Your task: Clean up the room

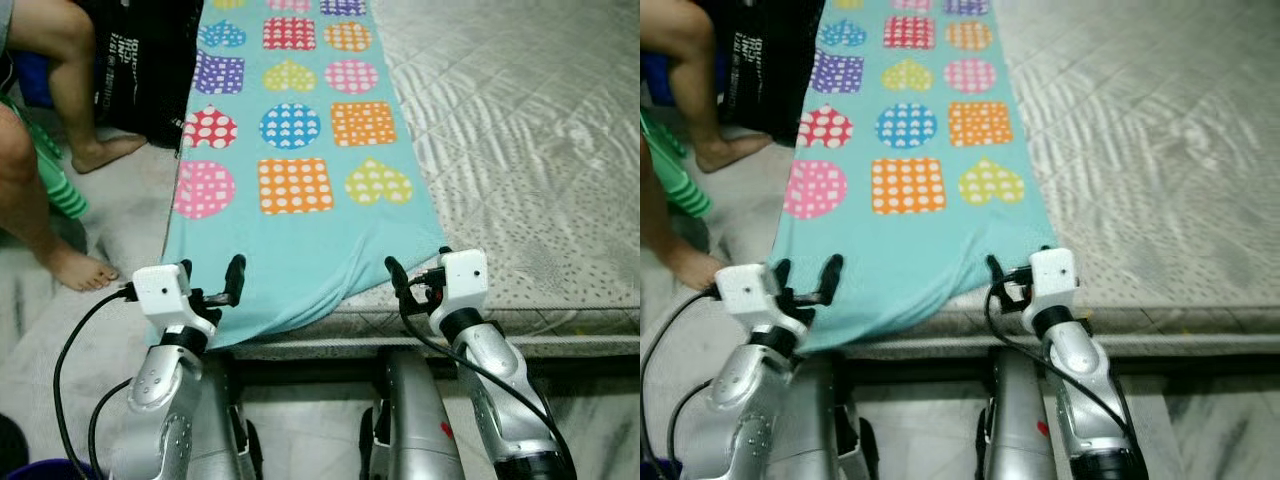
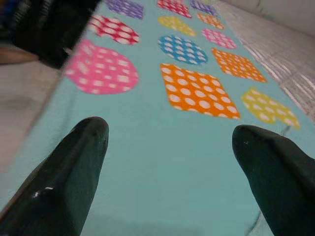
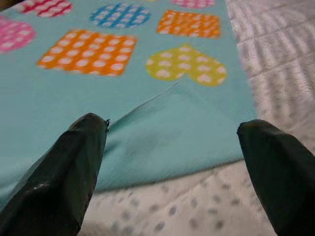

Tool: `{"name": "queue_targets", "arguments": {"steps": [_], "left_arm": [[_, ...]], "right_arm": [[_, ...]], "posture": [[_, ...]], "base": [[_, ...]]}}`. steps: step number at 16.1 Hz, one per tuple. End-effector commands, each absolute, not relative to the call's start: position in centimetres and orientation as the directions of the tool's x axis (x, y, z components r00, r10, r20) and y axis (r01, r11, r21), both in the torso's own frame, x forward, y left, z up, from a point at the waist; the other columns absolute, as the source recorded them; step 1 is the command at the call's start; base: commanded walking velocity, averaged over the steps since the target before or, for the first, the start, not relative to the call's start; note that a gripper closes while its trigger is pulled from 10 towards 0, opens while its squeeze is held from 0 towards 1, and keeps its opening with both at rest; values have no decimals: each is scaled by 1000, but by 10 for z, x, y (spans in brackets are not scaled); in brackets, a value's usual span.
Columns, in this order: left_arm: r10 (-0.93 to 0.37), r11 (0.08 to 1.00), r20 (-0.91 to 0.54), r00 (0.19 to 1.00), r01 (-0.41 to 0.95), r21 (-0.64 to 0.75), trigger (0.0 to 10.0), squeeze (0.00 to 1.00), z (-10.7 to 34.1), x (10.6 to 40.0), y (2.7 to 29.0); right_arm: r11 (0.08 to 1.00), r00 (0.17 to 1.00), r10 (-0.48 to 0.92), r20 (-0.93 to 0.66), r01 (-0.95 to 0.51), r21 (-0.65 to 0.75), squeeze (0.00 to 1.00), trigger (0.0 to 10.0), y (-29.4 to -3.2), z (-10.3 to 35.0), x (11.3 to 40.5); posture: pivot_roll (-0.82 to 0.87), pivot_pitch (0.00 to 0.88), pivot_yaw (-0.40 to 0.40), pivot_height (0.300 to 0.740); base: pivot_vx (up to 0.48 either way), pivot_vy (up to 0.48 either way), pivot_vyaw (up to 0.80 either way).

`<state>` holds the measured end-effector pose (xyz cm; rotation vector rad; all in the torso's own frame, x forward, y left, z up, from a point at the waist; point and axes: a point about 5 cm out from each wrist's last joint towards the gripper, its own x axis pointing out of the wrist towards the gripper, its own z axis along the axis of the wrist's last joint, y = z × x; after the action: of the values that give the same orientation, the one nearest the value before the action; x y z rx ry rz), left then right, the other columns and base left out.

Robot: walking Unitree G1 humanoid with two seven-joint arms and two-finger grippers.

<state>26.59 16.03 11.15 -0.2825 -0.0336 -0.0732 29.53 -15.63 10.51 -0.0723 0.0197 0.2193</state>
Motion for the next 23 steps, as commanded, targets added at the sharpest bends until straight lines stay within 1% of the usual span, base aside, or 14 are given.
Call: {"name": "queue_targets", "arguments": {"steps": [1,5,9,13,14,16,18,23], "left_arm": [[-62,959,19,998,65,-275,10000,0,106,263,162],[-60,960,18,998,63,-273,10000,0,107,263,160],[-62,965,19,998,65,-254,10000,0,110,263,161],[-75,968,13,997,76,-239,10000,0,110,263,163],[-88,970,14,996,89,-227,10000,0,112,264,162],[-88,972,19,996,90,-217,10000,0,115,263,163],[-63,974,16,998,65,-215,10000,0,115,260,168],[-67,973,20,998,70,-219,10000,0,116,261,164]], "right_arm": [[972,975,221,-25,-223,-75,0,10000,-155,106,295],[969,973,228,-47,-231,-82,0,10000,-155,103,297],[963,963,256,-87,-262,-68,0,10000,-152,100,305],[965,964,253,-80,-257,-52,0,10000,-145,106,317],[971,969,233,-80,-236,-29,0,10000,-144,108,323],[977,973,210,-96,-212,-12,0,10000,-147,106,327],[977,974,206,-95,-210,-26,0,10000,-146,107,332],[980,978,193,-83,-196,-33,0,10000,-145,111,339]], "posture": [[21,247,-10,544],[21,247,-10,544],[40,255,-6,544],[63,255,15,544],[99,264,14,544],[116,262,3,544],[115,260,-3,544],[113,253,-13,544]], "base": [[0,0,788],[0,0,739],[0,0,0],[0,0,0],[0,0,0],[0,0,0],[0,0,0],[0,0,0]]}}
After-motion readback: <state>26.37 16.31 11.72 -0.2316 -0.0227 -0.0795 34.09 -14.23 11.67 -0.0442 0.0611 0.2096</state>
